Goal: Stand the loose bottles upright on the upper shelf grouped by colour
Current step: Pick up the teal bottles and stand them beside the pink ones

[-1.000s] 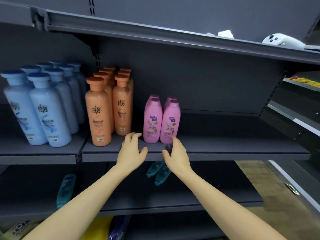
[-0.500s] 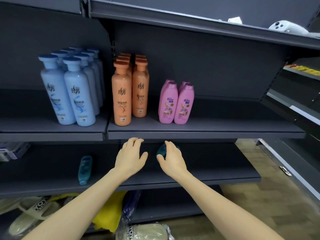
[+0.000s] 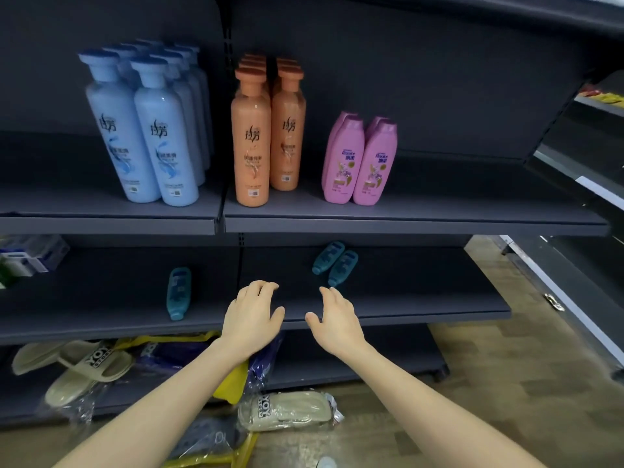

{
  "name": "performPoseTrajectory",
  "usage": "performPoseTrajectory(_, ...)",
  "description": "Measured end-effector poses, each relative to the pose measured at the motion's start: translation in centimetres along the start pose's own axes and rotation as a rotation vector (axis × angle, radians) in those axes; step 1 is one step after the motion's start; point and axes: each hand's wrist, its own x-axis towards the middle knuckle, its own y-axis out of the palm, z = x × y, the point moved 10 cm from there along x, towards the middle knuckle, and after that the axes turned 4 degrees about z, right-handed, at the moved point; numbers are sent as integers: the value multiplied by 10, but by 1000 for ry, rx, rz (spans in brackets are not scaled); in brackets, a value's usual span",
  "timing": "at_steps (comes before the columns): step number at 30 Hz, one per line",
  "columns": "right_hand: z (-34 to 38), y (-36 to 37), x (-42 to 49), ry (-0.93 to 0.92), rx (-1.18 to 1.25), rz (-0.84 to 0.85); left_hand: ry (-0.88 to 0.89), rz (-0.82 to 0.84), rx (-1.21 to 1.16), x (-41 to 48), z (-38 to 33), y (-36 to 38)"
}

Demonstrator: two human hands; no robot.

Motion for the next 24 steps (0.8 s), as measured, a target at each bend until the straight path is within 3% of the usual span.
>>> performPoseTrajectory(14, -27, 29, 10, 70, -53, 84, -73, 104, 11, 1, 22, 48)
performPoseTrajectory(24, -15, 44, 44, -38, -142, 172, -193, 101, 15, 12, 48, 60)
